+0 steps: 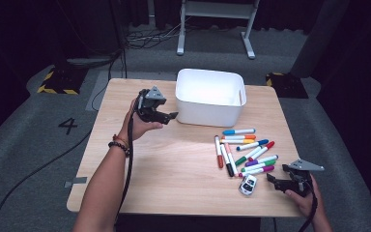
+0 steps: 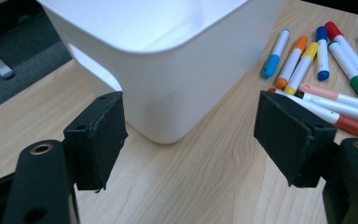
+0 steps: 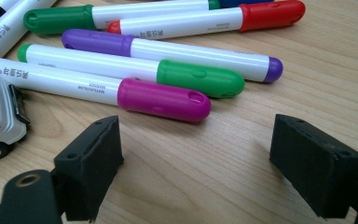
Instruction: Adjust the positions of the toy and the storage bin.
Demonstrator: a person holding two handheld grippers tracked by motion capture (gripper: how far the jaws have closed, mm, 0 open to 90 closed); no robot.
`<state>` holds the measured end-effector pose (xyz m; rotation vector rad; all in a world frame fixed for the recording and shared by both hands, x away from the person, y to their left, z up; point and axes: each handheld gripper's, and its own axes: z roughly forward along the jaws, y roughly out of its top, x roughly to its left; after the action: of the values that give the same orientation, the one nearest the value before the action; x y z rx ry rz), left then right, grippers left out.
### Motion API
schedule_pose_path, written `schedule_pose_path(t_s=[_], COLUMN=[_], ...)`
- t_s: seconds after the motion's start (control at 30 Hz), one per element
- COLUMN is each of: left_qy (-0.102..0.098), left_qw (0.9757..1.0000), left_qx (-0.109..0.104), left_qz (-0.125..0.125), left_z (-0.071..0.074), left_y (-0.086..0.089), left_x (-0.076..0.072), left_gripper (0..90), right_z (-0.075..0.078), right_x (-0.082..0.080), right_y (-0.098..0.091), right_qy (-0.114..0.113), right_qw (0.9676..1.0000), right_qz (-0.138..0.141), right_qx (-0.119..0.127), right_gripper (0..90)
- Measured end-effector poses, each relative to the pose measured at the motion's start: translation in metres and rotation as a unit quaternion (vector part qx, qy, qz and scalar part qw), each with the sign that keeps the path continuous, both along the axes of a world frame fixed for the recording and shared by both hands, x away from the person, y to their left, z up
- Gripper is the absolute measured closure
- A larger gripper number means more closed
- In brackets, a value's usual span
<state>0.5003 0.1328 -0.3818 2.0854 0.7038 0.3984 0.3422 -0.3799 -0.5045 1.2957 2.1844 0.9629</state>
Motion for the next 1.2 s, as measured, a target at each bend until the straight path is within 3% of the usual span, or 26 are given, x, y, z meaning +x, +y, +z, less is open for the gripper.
schedule_pose_path(t_s=[0.37,0.57,0.87,0.97,1.07,1.13,1.2], left_qy=[-0.014,-0.013,0.006,0.016,0.028,0.029,0.039], left_qw=[0.9998,0.9996,0.9995,0.9992,0.9981,0.9985,0.9973], left_qx=[0.002,-0.001,0.008,0.022,0.045,0.041,0.052], left_qz=[-0.013,-0.024,-0.031,-0.03,-0.032,-0.023,-0.033], left_z=[0.019,0.022,0.012,0.006,0.0,-0.003,-0.005], left_y=[-0.024,-0.042,-0.064,-0.07,-0.073,-0.075,-0.075], left_x=[0.019,0.024,0.039,0.045,0.051,0.052,0.054], left_gripper=[26.1,27.1,27.8,28.6,35.0,39.4,43.4], right_z=[0.0,0.0,0.0,0.0,0.0,0.0,0.0], right_x=[0.0,0.0,0.0,0.0,0.0,0.0,0.0], right_y=[0.0,0.0,0.0,0.0,0.0,0.0,0.0], right_qy=[0.001,0.001,0.001,0.001,0.002,0.002,0.002], right_qw=[1.0,1.0,1.0,1.0,1.0,1.0,1.0], right_qz=[0.002,0.002,0.002,0.003,0.003,0.003,0.003], right_qx=[0.002,0.001,0.001,0.002,0.003,0.002,0.002], right_gripper=[17.0,17.0,17.0,17.0,17.0,17.0,17.1])
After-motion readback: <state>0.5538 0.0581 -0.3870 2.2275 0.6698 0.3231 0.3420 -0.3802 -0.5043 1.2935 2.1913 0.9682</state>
